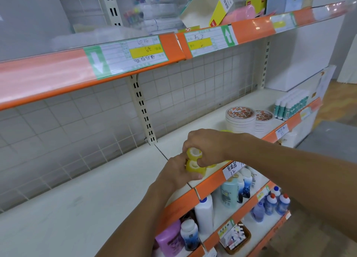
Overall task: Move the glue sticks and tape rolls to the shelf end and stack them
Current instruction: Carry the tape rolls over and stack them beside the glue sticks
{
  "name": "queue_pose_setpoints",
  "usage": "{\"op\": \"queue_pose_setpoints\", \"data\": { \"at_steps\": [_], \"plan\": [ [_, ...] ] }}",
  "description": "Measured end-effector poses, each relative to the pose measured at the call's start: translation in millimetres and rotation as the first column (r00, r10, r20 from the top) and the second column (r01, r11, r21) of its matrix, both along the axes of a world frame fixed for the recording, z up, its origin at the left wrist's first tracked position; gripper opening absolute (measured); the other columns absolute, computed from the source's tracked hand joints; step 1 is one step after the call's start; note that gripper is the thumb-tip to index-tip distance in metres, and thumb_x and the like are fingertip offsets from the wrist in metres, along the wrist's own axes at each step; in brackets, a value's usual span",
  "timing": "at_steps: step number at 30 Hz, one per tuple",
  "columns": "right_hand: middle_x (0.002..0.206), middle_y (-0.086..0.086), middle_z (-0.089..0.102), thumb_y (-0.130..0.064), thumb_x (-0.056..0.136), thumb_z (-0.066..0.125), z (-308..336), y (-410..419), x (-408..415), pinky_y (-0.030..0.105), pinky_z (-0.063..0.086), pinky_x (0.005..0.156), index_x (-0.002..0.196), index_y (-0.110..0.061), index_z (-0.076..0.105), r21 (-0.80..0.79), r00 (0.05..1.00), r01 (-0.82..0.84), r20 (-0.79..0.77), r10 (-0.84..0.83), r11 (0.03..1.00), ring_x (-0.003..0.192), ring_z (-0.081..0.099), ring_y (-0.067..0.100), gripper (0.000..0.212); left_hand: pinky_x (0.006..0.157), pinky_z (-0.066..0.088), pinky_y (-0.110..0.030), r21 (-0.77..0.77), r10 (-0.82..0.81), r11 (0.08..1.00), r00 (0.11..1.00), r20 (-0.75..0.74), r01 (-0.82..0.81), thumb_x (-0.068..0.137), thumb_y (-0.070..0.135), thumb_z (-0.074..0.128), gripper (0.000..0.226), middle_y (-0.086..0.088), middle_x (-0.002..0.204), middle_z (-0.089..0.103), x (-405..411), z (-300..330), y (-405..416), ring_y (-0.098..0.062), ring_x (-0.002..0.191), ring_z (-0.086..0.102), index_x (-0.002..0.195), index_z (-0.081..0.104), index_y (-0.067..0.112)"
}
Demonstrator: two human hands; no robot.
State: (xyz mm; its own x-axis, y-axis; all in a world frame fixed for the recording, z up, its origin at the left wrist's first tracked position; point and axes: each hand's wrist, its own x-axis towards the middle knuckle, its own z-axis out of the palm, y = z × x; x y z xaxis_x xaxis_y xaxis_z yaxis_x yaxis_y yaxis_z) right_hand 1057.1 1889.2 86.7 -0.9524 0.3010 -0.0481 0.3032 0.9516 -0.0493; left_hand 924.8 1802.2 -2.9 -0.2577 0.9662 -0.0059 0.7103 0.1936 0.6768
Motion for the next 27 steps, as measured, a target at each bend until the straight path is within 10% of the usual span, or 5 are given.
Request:
{"op": "queue_pose_setpoints", "data": {
  "at_steps": [5,16,22,27],
  "plan": [
    [0.117,0.0,0.052,-0.022,0.08,0.073,3,-2,-10,0.038,0.049,0.087,0.131,-0.025,0.055,0.006,1.0,-0.023,0.005,0.023,1.0,0.107,0.05,0.017,0.054,0.075,0.038,-0.011,-0.045,0.031,0.998,0.999,-0.023,-0.032,0.071,0.034,0.085,0.066,0.014,0.116,0.059,-7,3,-7,-0.006,0.106,0.053,0.129,0.056,0.026],
    [0.104,-0.005,0.046,-0.018,0.08,0.071,-16,2,-22,0.038,0.045,0.095,0.134,-0.026,0.051,0.071,0.98,-0.061,0.194,0.046,0.996,0.104,0.05,0.019,0.058,0.102,0.04,-0.028,-0.126,0.084,0.984,0.952,-0.295,-0.126,0.079,0.045,0.077,0.076,-0.001,0.14,0.051,-32,5,-33,-0.017,0.128,0.047,0.142,0.045,0.017],
    [0.105,-0.002,0.054,-0.021,0.081,0.071,-24,7,-25,0.037,0.013,0.121,0.133,-0.026,0.052,0.11,0.972,-0.109,0.22,0.082,0.988,0.106,0.054,0.018,0.056,0.103,0.041,-0.029,-0.137,0.103,0.979,0.948,-0.301,-0.149,0.081,0.046,0.075,0.074,-0.002,0.14,0.051,-37,1,-40,-0.017,0.128,0.047,0.142,0.045,0.019],
    [0.1,-0.007,0.048,-0.026,0.078,0.074,-30,10,-28,0.046,0.036,0.112,0.133,-0.027,0.052,0.037,0.969,-0.084,0.236,0.073,0.996,0.097,0.047,0.015,0.059,0.103,0.041,-0.029,-0.138,0.115,0.977,0.949,-0.293,-0.161,0.083,0.046,0.073,0.07,0.0,0.14,0.051,-38,-2,-41,-0.017,0.128,0.047,0.142,0.045,0.021]
  ]
}}
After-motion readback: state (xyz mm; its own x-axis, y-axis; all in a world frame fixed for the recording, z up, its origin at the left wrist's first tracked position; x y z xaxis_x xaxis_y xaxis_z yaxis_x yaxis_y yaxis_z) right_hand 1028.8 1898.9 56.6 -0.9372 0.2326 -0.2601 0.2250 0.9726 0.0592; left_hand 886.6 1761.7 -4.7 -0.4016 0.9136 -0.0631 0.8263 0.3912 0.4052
